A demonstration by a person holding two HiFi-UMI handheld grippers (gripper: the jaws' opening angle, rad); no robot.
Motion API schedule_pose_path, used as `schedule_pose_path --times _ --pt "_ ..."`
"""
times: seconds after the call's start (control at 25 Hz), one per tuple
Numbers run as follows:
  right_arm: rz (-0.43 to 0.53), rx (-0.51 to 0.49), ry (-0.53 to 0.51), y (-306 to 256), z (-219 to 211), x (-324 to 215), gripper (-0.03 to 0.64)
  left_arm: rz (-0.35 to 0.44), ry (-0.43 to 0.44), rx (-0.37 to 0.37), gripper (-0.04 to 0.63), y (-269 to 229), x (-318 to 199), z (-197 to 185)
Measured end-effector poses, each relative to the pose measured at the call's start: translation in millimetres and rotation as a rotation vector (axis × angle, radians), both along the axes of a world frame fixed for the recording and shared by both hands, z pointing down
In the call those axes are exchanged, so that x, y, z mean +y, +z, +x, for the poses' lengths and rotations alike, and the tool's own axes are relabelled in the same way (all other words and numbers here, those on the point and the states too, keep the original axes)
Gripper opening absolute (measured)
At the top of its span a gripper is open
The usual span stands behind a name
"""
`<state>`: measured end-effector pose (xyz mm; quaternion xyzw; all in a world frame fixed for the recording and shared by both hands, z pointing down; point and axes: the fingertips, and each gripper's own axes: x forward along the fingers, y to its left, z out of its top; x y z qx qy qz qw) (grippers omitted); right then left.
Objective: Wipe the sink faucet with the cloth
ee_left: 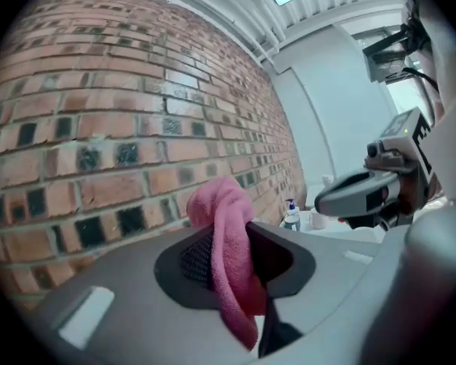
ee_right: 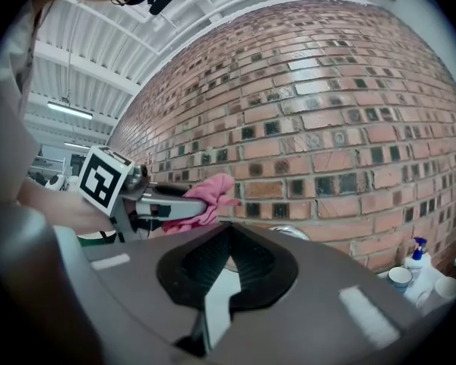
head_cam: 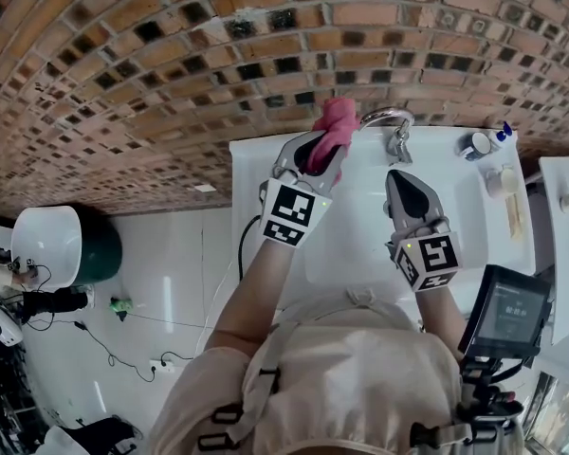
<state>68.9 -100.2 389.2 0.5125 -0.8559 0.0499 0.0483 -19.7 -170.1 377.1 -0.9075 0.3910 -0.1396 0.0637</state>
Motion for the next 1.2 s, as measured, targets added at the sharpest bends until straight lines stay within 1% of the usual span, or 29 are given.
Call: schedule_pose_path --times 0.12,0.2,0.28,0.48,0.64,0.76,0.88,1.0,1.2 --pt "0.012 -0.005 0.021 -5 15 -4 -0.018 0.013 0.075 0.0 0.1 -22 -10 43" --pt "0.017 -0.01 0.027 -5 27 -7 -0.018 0.01 0.09 -0.019 0.101 -26 -21 69" --pt "0.017 -0.012 0.032 -3 37 -9 -0.018 0.01 0.087 -0.041 0.101 -23 -32 90" --pt "-0.01 -0.007 0.059 3 53 -11 -0.018 -0.019 0.099 -0.075 0.101 -8 -51 122" --pt "-0.029 -0.009 0.071 8 63 -13 -0.018 -0.067 0.097 -0.103 0.103 12 -62 137" --pt "-0.039 -0.014 0.074 12 68 -15 -0.018 -0.116 0.081 -0.116 0.104 30 -71 138" --pt "-0.047 -0.02 0.073 16 71 -18 -0.018 -0.151 0.04 -0.118 0.104 44 -82 123" --pt "-0.056 -0.025 0.072 19 69 -17 -0.018 -0.183 0.019 -0.066 0.106 46 -85 105" --pt "-0.051 -0.024 0.059 16 59 -15 -0.018 -0.194 -0.034 -0.038 0.107 48 -80 76"
